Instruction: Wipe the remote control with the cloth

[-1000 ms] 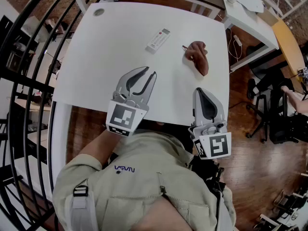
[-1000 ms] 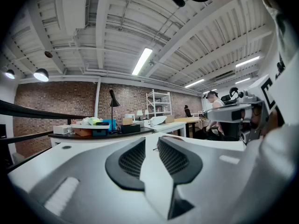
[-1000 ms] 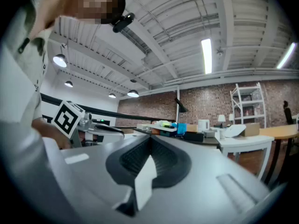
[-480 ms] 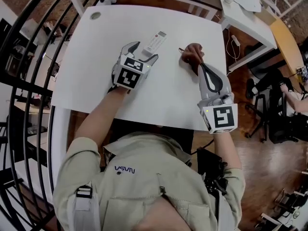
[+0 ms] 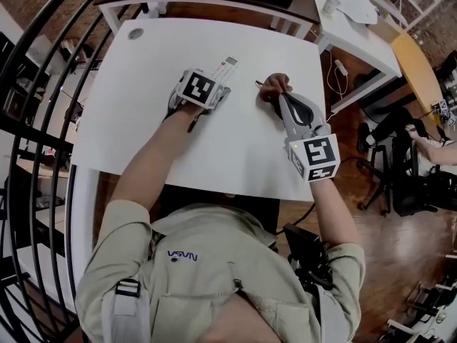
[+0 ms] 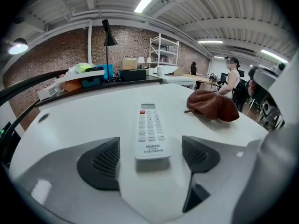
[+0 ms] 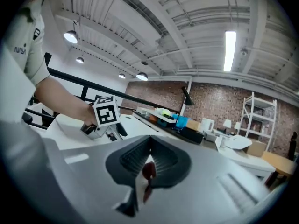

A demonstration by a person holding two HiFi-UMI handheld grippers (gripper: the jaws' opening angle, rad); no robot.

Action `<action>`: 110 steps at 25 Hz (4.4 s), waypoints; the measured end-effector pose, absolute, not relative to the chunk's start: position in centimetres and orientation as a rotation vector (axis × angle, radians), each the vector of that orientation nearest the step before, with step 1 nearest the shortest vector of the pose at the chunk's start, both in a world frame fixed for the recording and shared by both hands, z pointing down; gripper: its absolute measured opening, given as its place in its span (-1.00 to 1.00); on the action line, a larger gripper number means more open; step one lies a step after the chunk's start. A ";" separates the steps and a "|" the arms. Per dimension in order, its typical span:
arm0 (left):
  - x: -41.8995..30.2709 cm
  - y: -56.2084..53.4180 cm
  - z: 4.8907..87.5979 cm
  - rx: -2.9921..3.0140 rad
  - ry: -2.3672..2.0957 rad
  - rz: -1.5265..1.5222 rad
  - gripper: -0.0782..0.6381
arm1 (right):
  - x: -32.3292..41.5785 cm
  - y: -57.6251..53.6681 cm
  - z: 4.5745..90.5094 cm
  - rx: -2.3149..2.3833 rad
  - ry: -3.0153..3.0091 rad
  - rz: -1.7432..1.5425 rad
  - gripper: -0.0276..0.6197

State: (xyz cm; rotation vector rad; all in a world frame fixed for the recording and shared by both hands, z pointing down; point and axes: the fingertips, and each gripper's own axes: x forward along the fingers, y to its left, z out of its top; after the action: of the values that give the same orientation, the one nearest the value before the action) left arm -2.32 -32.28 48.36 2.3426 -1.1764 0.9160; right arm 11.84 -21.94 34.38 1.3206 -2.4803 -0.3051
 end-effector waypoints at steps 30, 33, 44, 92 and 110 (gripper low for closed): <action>-0.2 -24.1 35.8 2.771 -1.400 0.504 -0.11 | 13.6 -29.2 45.0 1.259 -2.192 0.000 -0.25; -0.5 -23.2 34.8 2.803 -1.439 0.476 -0.11 | 13.7 -29.1 45.3 1.260 -2.170 0.004 -0.52; -0.9 -19.7 33.1 2.941 -1.680 0.502 -0.11 | 9.3 -20.9 25.6 1.472 -2.517 -0.510 -0.62; -1.5 -17.2 27.8 2.719 -1.019 -0.341 -0.11 | 2.4 -13.6 24.7 1.137 -2.750 -0.596 -0.63; -0.7 -16.0 26.8 2.488 -0.690 -0.560 -0.11 | 4.0 -15.5 25.5 1.194 -2.853 -0.470 -0.63</action>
State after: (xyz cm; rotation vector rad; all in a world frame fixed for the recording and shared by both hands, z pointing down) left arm -0.68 -16.02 26.81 2.4878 -0.6897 -0.5597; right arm 3.98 -15.49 25.54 1.1942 -2.8533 -0.4704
